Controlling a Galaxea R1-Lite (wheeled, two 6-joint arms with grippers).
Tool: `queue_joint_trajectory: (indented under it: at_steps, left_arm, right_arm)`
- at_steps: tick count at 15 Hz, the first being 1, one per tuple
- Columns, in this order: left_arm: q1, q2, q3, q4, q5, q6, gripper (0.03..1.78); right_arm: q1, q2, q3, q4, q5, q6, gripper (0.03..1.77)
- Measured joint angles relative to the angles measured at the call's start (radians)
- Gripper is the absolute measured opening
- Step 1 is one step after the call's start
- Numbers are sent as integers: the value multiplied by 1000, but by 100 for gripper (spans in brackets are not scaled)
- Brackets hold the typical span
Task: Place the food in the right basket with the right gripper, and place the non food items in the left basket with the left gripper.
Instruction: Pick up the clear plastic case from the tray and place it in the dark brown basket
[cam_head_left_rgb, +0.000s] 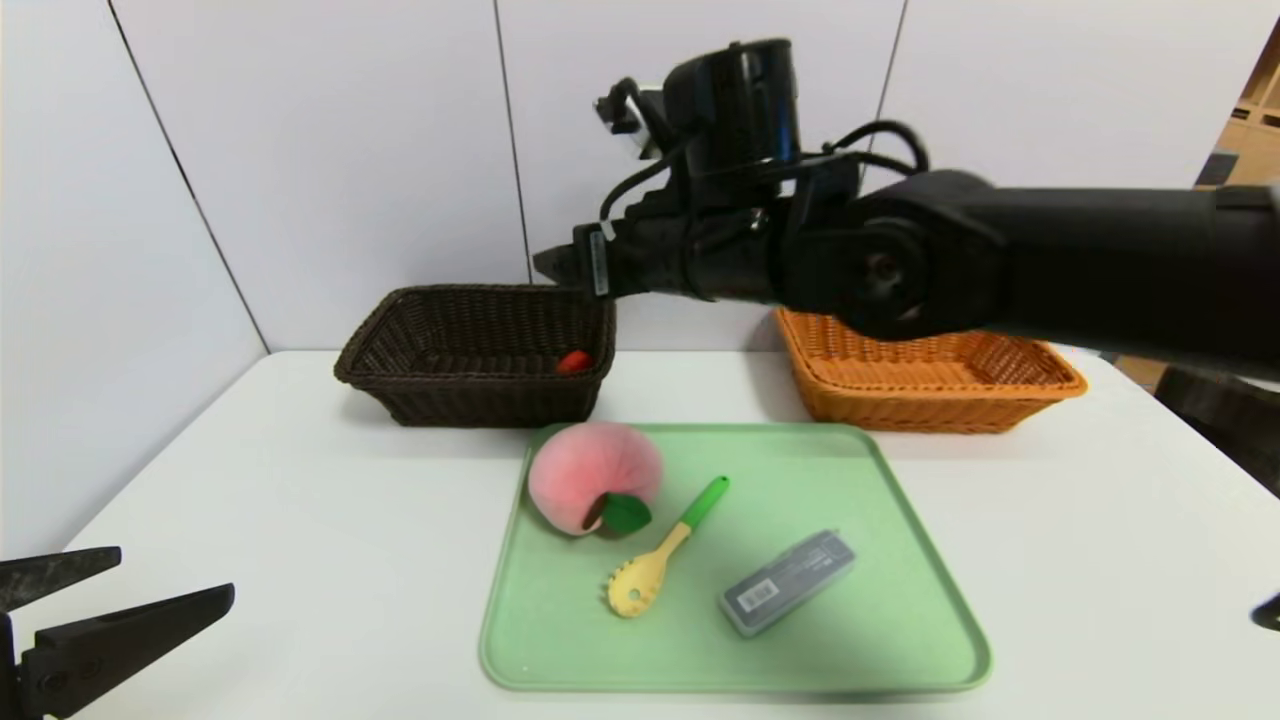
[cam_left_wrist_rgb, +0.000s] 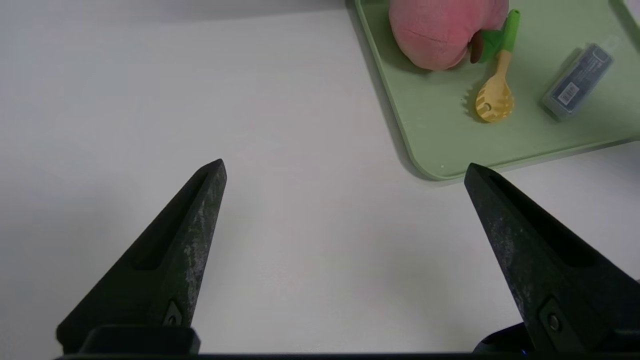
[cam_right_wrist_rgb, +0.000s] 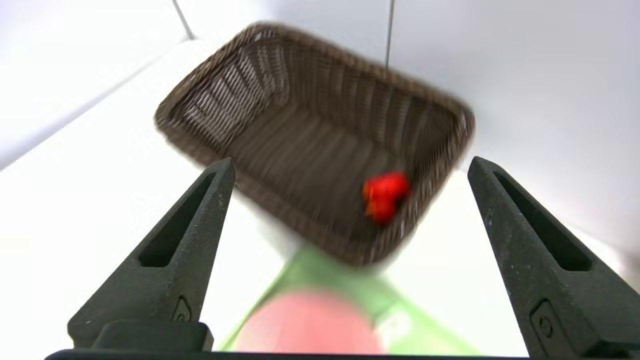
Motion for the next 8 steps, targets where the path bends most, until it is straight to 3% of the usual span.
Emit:
queue_joint_trajectory:
  at_steps: [5, 8]
  left_arm:
    - [-1, -4, -3, 1, -1, 0, 169]
    - [-3, -13, -3, 2, -2, 0, 169]
  right_arm:
    - [2, -216, 11, 414, -113, 129, 166]
    - [1, -317, 16, 642, -130, 228, 168]
